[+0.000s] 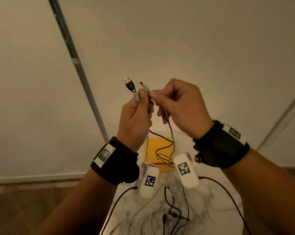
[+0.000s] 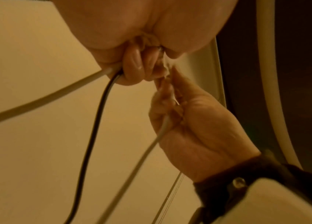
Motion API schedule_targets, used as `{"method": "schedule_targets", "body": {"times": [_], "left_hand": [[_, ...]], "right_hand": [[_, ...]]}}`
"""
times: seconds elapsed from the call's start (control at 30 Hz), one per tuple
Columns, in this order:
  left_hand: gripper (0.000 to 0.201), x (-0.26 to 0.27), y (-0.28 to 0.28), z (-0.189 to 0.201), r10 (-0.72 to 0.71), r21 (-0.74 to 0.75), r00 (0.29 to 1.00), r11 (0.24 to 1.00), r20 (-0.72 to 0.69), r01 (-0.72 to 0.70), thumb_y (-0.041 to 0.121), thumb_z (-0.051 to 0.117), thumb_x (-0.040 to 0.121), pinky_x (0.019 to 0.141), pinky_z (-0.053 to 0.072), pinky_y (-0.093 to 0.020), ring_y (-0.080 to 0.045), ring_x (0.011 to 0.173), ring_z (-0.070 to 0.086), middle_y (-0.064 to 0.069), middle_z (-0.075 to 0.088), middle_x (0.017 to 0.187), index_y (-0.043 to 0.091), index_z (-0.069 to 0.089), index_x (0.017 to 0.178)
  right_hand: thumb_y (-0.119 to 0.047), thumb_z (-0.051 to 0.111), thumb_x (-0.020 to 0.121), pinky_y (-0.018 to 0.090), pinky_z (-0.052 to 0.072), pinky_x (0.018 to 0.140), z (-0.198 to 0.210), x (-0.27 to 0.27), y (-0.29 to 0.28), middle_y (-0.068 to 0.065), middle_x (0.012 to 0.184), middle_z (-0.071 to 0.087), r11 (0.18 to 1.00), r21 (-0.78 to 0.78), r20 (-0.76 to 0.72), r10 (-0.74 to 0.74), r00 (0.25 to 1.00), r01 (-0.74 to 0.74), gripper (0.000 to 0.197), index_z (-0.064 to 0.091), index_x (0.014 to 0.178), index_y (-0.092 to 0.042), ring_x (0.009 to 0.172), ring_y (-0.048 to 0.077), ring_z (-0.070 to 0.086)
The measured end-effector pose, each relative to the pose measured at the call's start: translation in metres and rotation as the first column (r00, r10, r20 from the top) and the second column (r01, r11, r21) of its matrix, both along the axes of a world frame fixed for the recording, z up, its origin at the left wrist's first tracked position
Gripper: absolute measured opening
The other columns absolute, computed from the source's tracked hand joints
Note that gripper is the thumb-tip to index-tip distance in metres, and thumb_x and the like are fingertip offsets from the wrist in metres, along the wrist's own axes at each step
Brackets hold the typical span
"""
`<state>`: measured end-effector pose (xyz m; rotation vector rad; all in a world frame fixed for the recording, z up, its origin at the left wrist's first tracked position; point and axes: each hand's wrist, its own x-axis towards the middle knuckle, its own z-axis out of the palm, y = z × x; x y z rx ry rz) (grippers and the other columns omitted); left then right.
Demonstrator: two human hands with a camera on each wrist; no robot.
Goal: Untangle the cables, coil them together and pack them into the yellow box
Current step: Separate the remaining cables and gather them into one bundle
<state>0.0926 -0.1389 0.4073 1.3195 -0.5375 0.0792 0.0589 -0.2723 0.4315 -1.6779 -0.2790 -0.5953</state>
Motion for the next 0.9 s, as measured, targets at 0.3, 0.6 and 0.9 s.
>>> {"method": "schedule_targets", "body": {"times": [0.3, 0.6, 0.9], "left_hand": [[0.047, 0.0, 0.001, 0.0, 0.099, 0.078, 0.988, 0.991, 0.12, -0.109, 0.03, 0.032, 0.113, 0.07, 0.048, -0.025, -0.009, 0.071, 0.057, 0.006, 0.058, 0.073, 0.01, 0.054, 0.077], [0.046, 0.015, 0.04, 0.027, 0.224, -0.094, 0.974, 0.971, 0.025, -0.22, 0.042, 0.032, 0.112, 0.045, 0.014, -0.032, -0.014, 0.051, 0.018, 0.004, 0.029, 0.059, 0.024, 0.039, 0.07], [0.07, 0.012, 0.023, -0.035, -0.011, 0.819, 0.927, 0.472, 0.375, -0.326, 0.083, 0.056, 0.077, 0.075, 0.044, -0.028, -0.01, 0.087, 0.059, 0.019, 0.067, 0.099, 0.023, 0.061, 0.113]], "right_hand": [[-0.028, 0.072, 0.082, 0.051, 0.057, 0.083, -0.064, 0.003, 0.017, 0.02, 0.097, 0.064, 0.917, 0.294, -0.27, 0.352, 0.896, -0.271, 0.035, 0.049, 0.1, -0.007, 0.091, 0.035, 0.068], [-0.045, 0.063, 0.096, 0.035, 0.036, 0.057, -0.171, 0.016, -0.052, 0.007, 0.06, 0.037, 0.876, -0.422, -0.511, -0.016, 0.859, -0.235, 0.05, 0.04, 0.065, -0.012, 0.05, 0.014, 0.038], [-0.017, 0.068, 0.092, 0.034, 0.026, 0.057, -0.17, 0.02, -0.065, 0.002, 0.061, 0.034, 0.818, -0.57, -0.4, -0.192, 0.896, -0.08, 0.045, 0.034, 0.063, -0.017, 0.056, 0.015, 0.031]]}}
